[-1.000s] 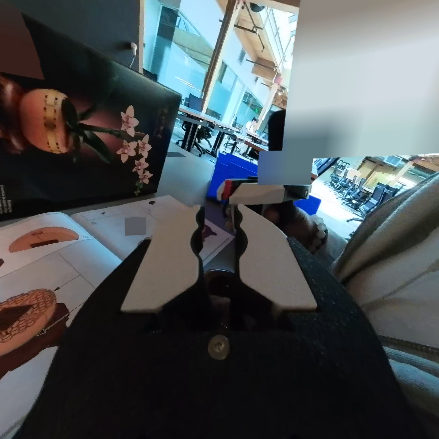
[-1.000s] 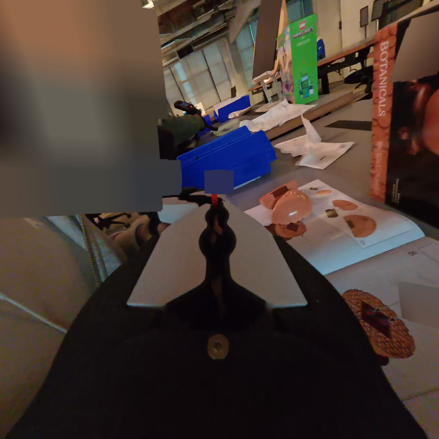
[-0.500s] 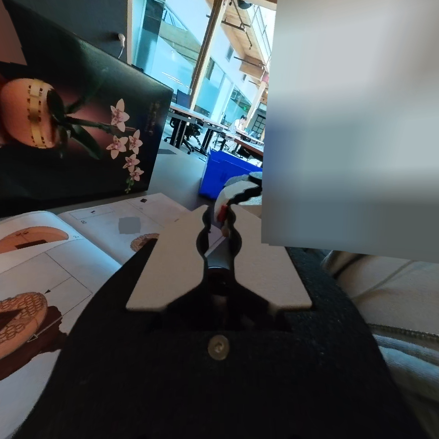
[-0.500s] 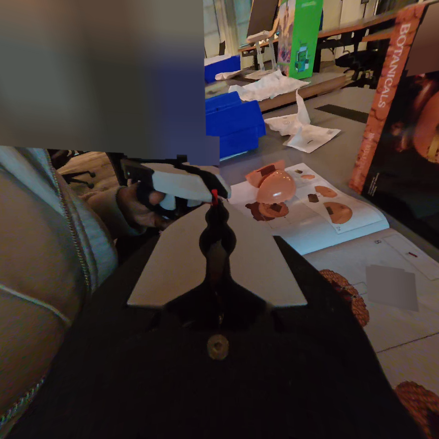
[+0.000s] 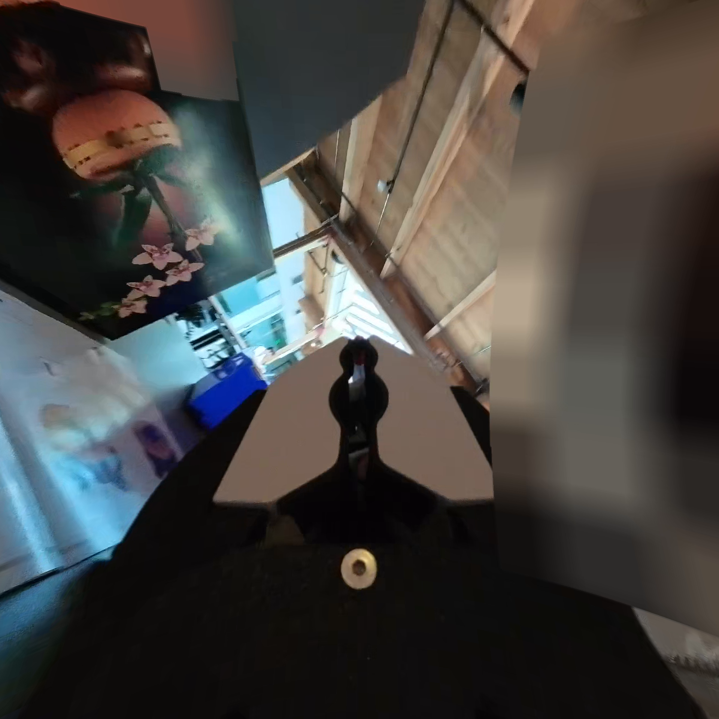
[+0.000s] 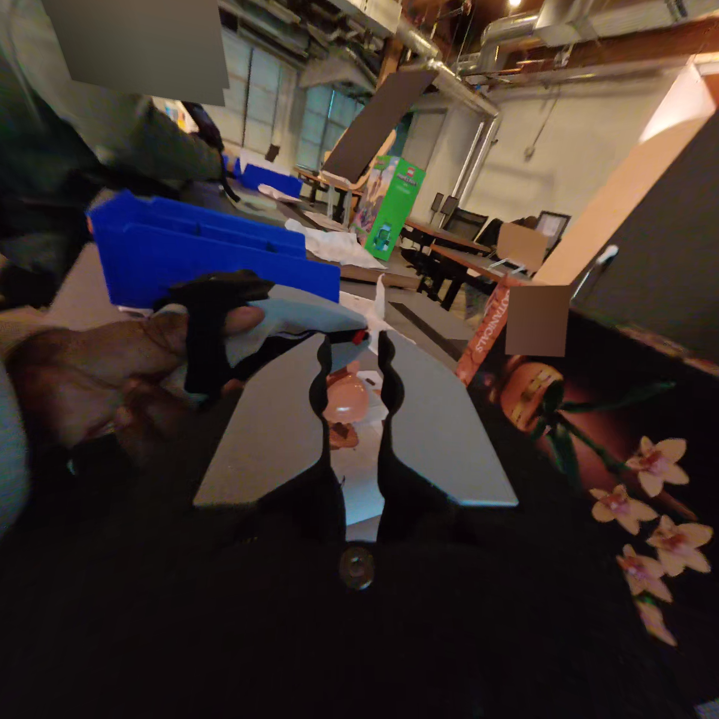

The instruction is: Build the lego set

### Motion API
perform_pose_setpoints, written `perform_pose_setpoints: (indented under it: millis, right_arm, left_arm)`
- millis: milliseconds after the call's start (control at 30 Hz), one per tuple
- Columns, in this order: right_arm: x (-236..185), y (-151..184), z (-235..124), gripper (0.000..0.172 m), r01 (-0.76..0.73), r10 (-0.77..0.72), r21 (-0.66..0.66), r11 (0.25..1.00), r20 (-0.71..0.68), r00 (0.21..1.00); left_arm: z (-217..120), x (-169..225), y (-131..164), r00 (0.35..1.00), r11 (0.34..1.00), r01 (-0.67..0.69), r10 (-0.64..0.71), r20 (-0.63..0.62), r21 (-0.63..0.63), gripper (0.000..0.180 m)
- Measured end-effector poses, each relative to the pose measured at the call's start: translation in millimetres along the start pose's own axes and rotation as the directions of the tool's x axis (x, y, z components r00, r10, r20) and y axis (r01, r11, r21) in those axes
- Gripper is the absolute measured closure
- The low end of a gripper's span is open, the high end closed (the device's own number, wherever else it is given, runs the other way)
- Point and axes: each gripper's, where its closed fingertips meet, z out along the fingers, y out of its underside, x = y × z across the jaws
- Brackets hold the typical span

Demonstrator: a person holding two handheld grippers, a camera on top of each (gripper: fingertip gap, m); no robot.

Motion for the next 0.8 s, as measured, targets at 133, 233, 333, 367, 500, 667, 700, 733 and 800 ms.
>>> perform_pose_setpoints:
  millis: [133, 233, 333, 367, 500, 667, 700, 733, 800]
  right_arm:
    - [5.1, -3.9, 3.3, 0.156, 0.111, -0.111, -0.002, 0.994, -0.069, 0.991]
    - [4.8, -3.1, 5.3, 0.158, 0.113, -0.113, -0.009, 0.994, -0.055, 0.992]
    - [3.1, -4.2, 11.1, 0.157, 0.058, -0.059, -0.01, 0.998, -0.031, 0.998]
    - [3.8, -5.7, 13.2, 0.157, 0.037, -0.037, -0.008, 0.999, -0.028, 0.999]
    - [3.1, -9.4, 24.1, 0.158, 0.017, -0.017, -0.032, 0.999, -0.005, 1.0]
    - [5.8, -16.3, 33.9, 0.16, 0.02, -0.02, -0.013, 1.0, -0.004, 1.0]
    - [6.0, -16.7, 35.1, 0.16, 0.025, -0.025, -0.014, 1.0, -0.002, 1.0]
    - [5.1, -16.7, 35.9, 0.16, 0.03, -0.03, -0.017, 0.999, 0.004, 1.0]
    - [5.0, -15.8, 36.5, 0.161, 0.032, -0.032, -0.022, 0.999, 0.004, 0.999]
  left_arm:
    - [2.6, 4.7, -2.0, 0.997, 0.997, 0.074, -0.073, -0.034, 0.022, 0.177]
    - [1.6, 5.8, -7.2, 0.985, 0.984, 0.166, -0.161, -0.064, 0.068, 0.177]
    - [-1.3, 8.4, -22.4, 0.941, 0.931, 0.329, -0.308, -0.143, 0.16, 0.177]
    - [-2.3, 9.3, -27.8, 0.923, 0.909, 0.373, -0.344, -0.17, 0.186, 0.177]
    - [-2.2, 12.5, -34.0, 0.903, 0.881, 0.421, -0.383, -0.197, 0.215, 0.177]
    - [-2.5, 14.1, -35.3, 0.875, 0.849, 0.474, -0.426, -0.228, 0.233, 0.177]
    - [-2.5, 14.4, -34.7, 0.874, 0.848, 0.476, -0.427, -0.231, 0.233, 0.177]
    - [-2.5, 14.5, -34.5, 0.872, 0.846, 0.479, -0.43, -0.233, 0.233, 0.177]
    - [-2.6, 14.5, -34.7, 0.871, 0.846, 0.48, -0.43, -0.236, 0.232, 0.177]
